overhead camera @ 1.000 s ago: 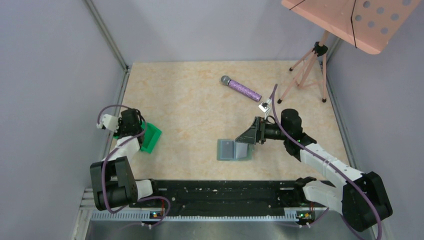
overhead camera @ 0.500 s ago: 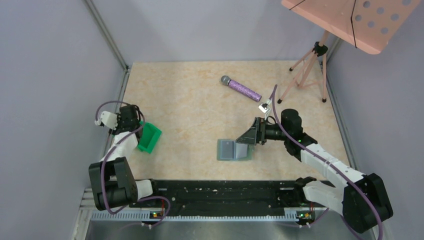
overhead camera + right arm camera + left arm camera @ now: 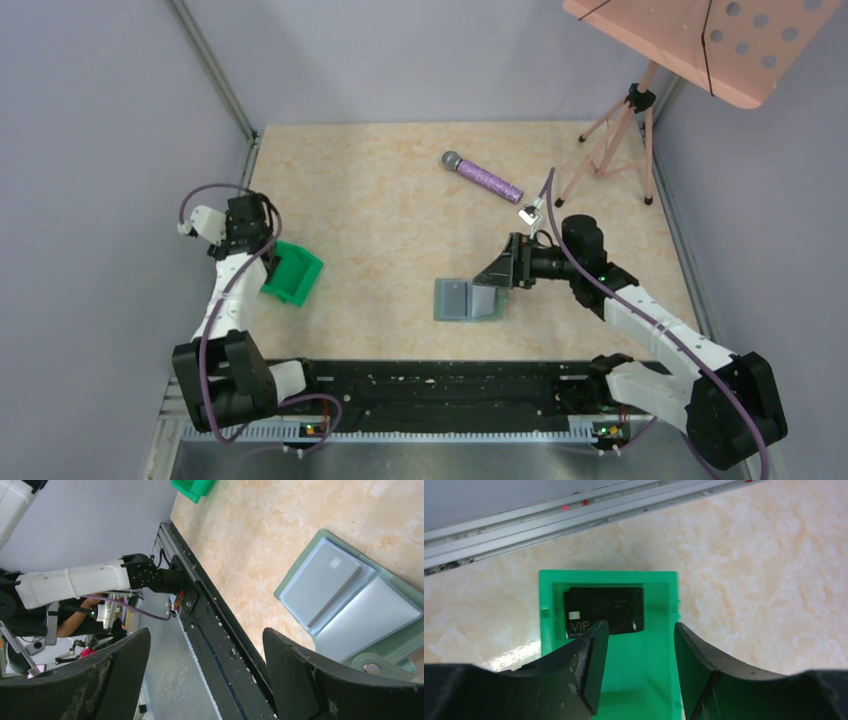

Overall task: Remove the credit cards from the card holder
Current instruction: Place the credit card in the storage box, then remove the credit card from the card holder.

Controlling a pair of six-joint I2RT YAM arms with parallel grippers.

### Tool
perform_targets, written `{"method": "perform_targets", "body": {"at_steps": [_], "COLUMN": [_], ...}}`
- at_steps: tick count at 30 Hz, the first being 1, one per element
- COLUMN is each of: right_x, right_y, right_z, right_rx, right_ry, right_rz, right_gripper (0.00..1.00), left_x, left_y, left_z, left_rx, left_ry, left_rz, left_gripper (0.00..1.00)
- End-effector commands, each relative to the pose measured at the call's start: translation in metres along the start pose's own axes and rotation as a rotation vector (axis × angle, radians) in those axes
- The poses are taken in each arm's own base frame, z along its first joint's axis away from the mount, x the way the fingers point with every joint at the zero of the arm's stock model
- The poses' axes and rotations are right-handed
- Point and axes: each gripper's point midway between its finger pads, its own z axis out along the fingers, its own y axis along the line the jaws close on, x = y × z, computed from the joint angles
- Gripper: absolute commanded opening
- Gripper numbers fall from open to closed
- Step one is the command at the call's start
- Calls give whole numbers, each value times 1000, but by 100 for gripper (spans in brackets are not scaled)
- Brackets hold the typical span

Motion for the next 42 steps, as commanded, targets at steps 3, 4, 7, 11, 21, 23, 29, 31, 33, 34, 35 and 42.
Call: {"method": "perform_targets", "body": {"at_steps": [3,4,7,11,21,23,29,31,33,34,35,42], "right_x": [-22,-24,-27,-23,7,11,25,28,32,35,37,46], "right_y": [5,3,-4,-8,-34,-47,-85,-96,-110,-116,-122,-131], "right_z": [-3,-2,1,15,55,59,74,76,75,75,73,61], "right_rx": [56,71,125,183,230,264,345,375,432,457,491,692], "right_ry": [-57,-69,-95,-80,23,42,102,108,114,122,129,147], "right_rz": [10,22,44,55,26,29,69,74,83,88,84,18], "right_gripper": [79,78,74,69,56,55,50,49,48,47,47,52], "left_x": [-9,-4,12,43,161,182,219,227,230,232,233,217], "left_y": [-48,-55,-75,-88,-77,-68,-52,-47,-45,-43,-41,-37], "left_z": [-42,-50,-79,-124,-237,-247,-253,-253,-252,-251,-249,-221], "left_rx": [218,278,497,752,1124,1143,1149,1142,1140,1136,1127,989], "left_ry": [171,205,291,452,814,865,916,922,919,920,915,769], "left_rz": [157,178,220,279,478,520,548,557,564,569,573,569], "left_gripper": [52,51,52,52,50,49,47,47,47,47,46,47]}}
